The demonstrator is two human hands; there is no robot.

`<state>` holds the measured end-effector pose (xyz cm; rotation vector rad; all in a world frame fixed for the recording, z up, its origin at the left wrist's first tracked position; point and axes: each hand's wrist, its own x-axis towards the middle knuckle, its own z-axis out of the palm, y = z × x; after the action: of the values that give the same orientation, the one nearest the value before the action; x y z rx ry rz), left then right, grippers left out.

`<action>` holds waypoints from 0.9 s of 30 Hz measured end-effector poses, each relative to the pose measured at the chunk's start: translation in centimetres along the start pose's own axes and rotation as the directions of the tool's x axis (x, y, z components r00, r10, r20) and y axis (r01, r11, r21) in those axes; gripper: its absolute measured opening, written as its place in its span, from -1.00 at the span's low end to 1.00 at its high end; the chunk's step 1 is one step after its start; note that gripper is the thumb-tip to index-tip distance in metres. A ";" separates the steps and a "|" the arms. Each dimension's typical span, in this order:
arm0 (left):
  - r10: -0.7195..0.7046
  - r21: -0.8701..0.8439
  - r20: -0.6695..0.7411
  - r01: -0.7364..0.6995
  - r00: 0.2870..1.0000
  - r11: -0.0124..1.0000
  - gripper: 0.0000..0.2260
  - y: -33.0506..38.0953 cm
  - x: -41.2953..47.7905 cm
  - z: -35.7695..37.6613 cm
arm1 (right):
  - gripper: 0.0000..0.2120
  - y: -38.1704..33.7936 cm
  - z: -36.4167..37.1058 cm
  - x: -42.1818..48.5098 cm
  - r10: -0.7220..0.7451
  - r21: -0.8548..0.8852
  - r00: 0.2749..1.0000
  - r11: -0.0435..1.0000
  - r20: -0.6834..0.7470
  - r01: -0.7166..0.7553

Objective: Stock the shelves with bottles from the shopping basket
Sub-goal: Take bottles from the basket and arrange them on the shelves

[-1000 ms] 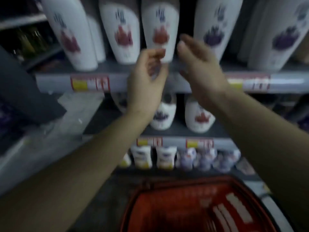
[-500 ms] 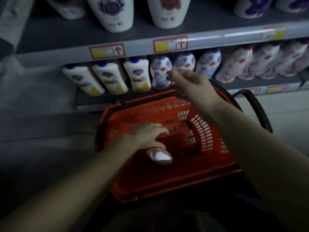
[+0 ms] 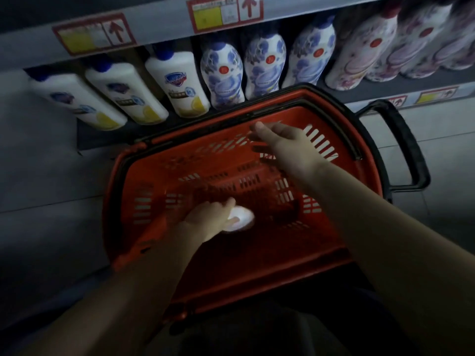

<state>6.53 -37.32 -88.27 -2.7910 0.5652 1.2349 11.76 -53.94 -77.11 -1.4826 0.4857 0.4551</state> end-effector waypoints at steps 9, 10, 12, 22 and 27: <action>-0.361 -0.677 -0.152 0.169 0.920 0.717 -0.61 -3.4 -0.2 -6.3 | -0.75 2.3 1.0 -0.4 0.062 -0.099 0.995 0.993 -0.078 -0.070; -0.354 -0.697 -0.165 0.146 0.921 0.702 -0.61 -3.5 -0.4 -7.9 | -0.67 2.5 1.4 -0.8 0.054 -0.171 0.996 0.983 -0.065 -0.064; -0.314 -0.763 -0.175 0.073 0.933 0.642 -0.69 -3.2 -1.6 -11.3 | -0.50 2.4 2.6 -1.8 0.027 -0.337 1.000 0.941 0.014 -0.021; -0.223 -0.903 -0.163 -0.054 0.961 0.427 -0.72 -0.7 -12.0 -23.0 | 0.02 -1.5 6.8 -7.3 -0.436 -0.806 0.899 0.525 0.020 0.273; -0.259 -0.951 -0.203 -0.126 0.944 0.283 -0.79 -0.2 -17.4 -25.1 | -0.10 -3.7 8.4 -9.2 -0.740 -0.885 0.668 0.360 -0.079 0.294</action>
<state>13.62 -36.18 -58.56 -3.9842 -0.6563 1.3886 6.56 -45.58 -68.56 -2.6109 0.0720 -0.3414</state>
